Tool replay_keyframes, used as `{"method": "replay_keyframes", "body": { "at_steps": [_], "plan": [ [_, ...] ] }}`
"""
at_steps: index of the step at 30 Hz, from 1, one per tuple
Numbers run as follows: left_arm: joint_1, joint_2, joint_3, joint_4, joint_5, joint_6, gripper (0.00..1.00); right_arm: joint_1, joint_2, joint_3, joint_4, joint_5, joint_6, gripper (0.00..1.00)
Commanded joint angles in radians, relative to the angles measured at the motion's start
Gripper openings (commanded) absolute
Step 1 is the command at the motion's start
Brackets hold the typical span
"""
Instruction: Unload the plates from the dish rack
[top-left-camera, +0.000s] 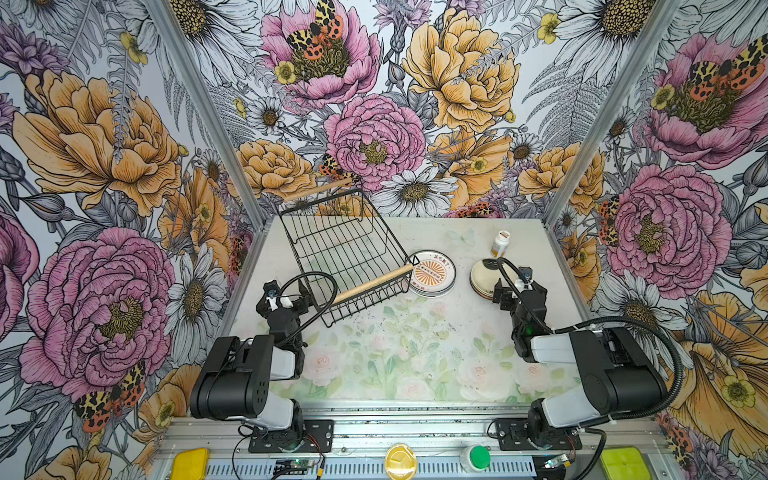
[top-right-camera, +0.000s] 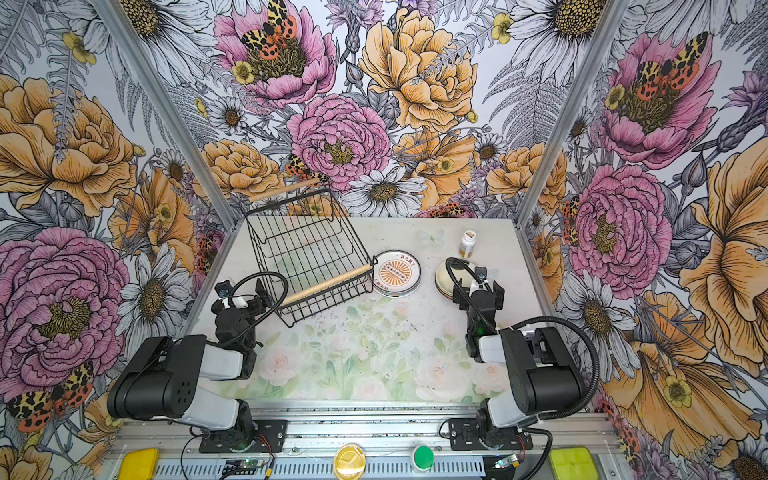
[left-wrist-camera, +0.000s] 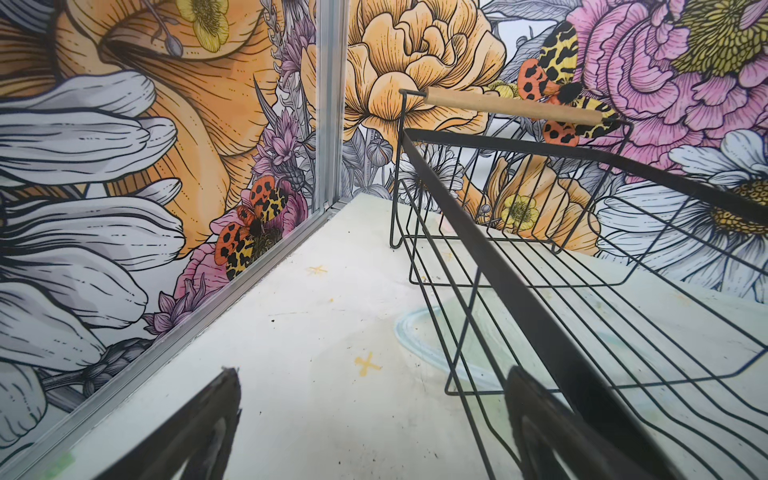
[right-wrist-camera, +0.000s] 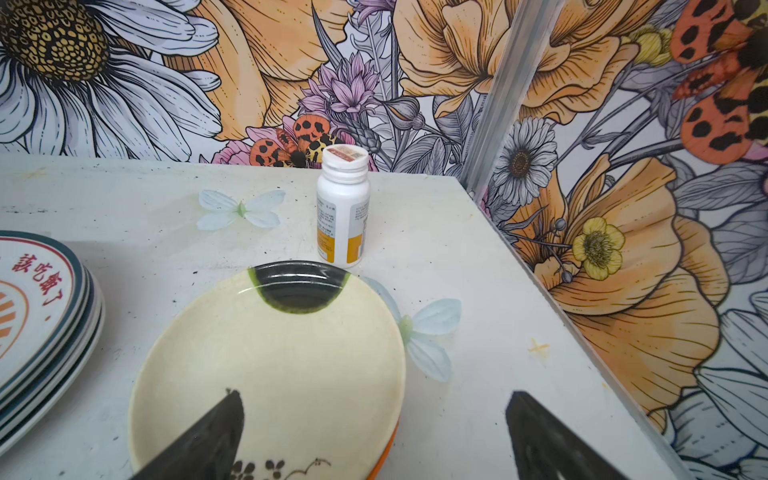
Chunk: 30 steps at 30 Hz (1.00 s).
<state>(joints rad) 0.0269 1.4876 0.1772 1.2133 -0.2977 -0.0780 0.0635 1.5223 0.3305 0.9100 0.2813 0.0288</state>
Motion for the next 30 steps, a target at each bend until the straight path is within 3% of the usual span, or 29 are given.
{"method": "replay_keyframes", "body": {
  "at_steps": [1, 17, 22, 30],
  "plan": [
    [-0.012, -0.001, -0.002, 0.051, 0.014, 0.01, 0.99, -0.014, 0.012, 0.015, 0.045, -0.024, 0.023, 1.0],
    [-0.016, 0.024, -0.029, 0.131, 0.027, 0.017, 0.99, -0.012, 0.015, 0.026, 0.029, 0.007, 0.033, 1.0],
    [-0.017, 0.073, -0.028, 0.166, 0.078, 0.04, 0.99, -0.013, 0.015, 0.031, 0.021, 0.006, 0.036, 0.99],
    [-0.041, 0.114, -0.015, 0.194, 0.049, 0.058, 0.99, -0.014, 0.016, 0.033, 0.019, 0.006, 0.036, 1.0]
  ]
}}
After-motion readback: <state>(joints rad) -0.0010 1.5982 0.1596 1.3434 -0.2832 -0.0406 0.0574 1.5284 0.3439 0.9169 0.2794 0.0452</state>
